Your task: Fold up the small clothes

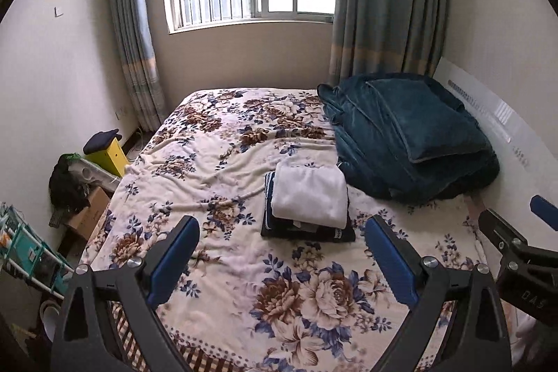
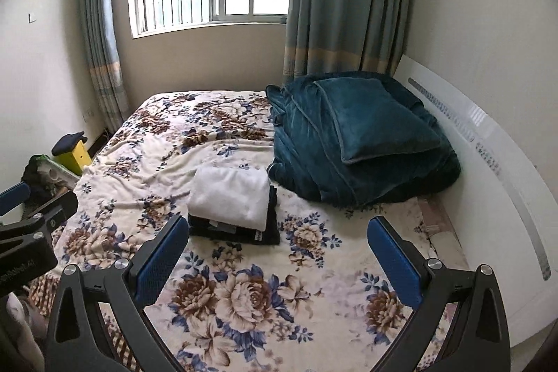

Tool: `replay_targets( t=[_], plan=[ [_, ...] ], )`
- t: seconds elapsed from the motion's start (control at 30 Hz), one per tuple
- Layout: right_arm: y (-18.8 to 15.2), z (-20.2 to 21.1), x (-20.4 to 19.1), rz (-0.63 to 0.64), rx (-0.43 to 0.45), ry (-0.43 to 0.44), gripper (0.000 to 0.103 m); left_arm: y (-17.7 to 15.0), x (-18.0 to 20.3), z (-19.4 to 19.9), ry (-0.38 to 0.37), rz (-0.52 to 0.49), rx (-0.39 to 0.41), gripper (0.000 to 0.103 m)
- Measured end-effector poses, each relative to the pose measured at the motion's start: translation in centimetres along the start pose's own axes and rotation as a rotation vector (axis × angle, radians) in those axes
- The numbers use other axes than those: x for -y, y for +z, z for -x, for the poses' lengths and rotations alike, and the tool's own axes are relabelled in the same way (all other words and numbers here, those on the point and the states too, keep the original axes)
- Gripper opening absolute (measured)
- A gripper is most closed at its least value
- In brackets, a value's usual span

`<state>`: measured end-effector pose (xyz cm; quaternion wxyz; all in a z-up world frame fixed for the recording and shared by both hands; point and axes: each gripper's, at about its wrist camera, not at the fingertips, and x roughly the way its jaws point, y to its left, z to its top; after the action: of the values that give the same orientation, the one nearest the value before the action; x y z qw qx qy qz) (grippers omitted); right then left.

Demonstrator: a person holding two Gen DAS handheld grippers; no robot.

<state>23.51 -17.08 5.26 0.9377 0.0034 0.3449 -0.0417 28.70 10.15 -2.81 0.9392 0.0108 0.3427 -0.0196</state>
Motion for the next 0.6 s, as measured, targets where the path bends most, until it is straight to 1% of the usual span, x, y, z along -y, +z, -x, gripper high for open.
replay_targets(
  t=[0.2, 0.3, 0.43, 0.6],
  plan=[
    [0.0, 2.2, 0.4, 0.010, 0.011, 0.012, 0.103, -0.4, -0.3, 2.4, 0.008, 0.002, 0.021, 0.097],
    [0.0, 2.9, 0.6, 0.014, 0.017, 0.019, 0.103, -0.4, -0.2, 2.9, 0.002, -0.004, 0.028, 0.103],
    [0.1, 3.1, 0.7, 0.010, 0.013, 0.026, 0.103, -0.5, -0.2, 3.6, 0.010, 0.001, 0.048, 0.103],
    [0.7, 3.2, 0.7, 0.010, 0.023, 0.036, 0.103, -0.5, -0.3, 3.6, 0.014, 0.004, 0.047, 0.103]
  ],
)
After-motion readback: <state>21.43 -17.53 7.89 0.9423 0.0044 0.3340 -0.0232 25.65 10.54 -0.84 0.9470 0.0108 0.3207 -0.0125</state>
